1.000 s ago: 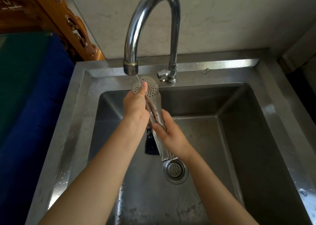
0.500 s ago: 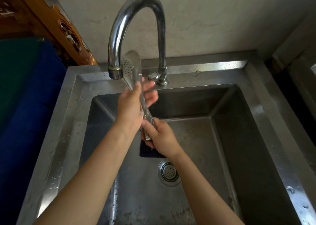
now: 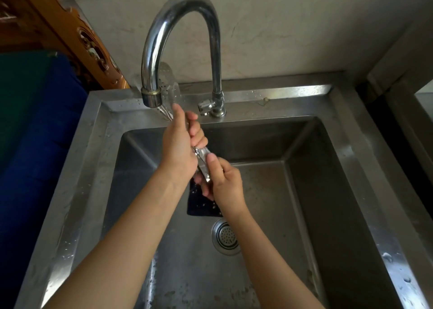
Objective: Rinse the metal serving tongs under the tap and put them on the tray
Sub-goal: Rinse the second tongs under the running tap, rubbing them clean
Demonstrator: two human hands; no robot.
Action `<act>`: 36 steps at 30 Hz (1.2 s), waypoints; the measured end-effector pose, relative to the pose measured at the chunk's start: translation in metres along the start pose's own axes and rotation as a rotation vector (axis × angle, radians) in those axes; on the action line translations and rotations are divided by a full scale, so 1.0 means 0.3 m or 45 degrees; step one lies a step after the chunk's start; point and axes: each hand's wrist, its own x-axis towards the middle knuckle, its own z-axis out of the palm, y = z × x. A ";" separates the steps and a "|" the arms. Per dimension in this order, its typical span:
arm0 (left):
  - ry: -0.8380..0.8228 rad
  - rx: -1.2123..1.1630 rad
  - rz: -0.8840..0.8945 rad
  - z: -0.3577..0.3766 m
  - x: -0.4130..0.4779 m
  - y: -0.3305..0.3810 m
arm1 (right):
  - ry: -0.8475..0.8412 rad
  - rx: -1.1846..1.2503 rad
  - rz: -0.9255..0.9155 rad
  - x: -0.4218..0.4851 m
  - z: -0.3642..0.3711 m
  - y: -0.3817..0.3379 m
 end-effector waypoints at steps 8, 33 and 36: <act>0.027 0.003 0.082 0.019 -0.018 -0.028 | 0.247 -0.190 -0.036 0.052 0.019 -0.029; 0.178 0.077 -0.173 -0.067 0.020 0.015 | 0.074 -0.730 0.059 0.386 0.041 -0.144; 0.142 0.129 -0.151 -0.076 0.010 0.015 | 0.126 -0.666 0.137 0.411 0.048 -0.139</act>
